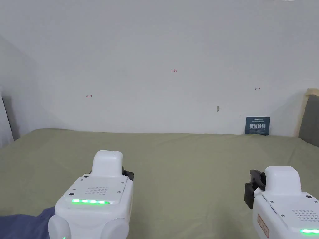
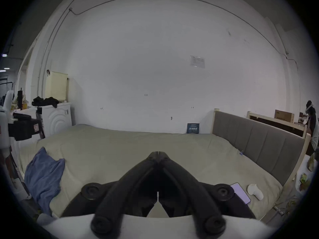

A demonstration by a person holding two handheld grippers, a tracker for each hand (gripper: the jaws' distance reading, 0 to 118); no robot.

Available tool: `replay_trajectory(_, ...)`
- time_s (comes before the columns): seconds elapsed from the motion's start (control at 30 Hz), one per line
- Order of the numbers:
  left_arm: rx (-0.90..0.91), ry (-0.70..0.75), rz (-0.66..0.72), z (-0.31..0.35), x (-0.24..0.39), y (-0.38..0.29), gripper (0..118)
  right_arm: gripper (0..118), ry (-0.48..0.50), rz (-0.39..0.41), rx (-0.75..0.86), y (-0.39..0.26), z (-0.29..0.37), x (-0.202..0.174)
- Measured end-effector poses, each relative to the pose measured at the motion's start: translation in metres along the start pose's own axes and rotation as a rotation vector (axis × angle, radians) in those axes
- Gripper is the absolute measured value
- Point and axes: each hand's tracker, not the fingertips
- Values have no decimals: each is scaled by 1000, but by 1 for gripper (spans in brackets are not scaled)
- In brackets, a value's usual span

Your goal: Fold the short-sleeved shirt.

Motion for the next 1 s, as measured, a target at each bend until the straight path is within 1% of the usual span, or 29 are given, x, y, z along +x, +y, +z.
replay_trajectory(0.03,-1,7,9,0,-1,-1,0,1,20,0,-20,2,0,2)
replay_trajectory(0.13,-5,21,-4,-1,1,-1,0,1,9,9,-28,7,-1,1)
replay_trajectory(0.37,-17,-6,1,-5,-1,-2,0,1,-13,11,-44,0,-8,4)
replay_trajectory(0.53,-38,14,24,-8,-21,-4,0,1,9,13,-62,-1,-17,-3)
replay_trajectory(0.67,-63,102,39,-1,-60,-8,0,1,101,2,-85,-7,-33,-31)
replay_trajectory(0.8,-94,253,43,23,-113,-17,0,1,247,-2,-97,-15,-46,-88)
replay_trajectory(0.9,-119,373,75,46,-158,-26,0,1,357,-11,-103,-19,-50,-132)
replay_trajectory(1.0,-145,467,102,67,-195,-34,0,1,428,-14,-107,-26,-50,-168)
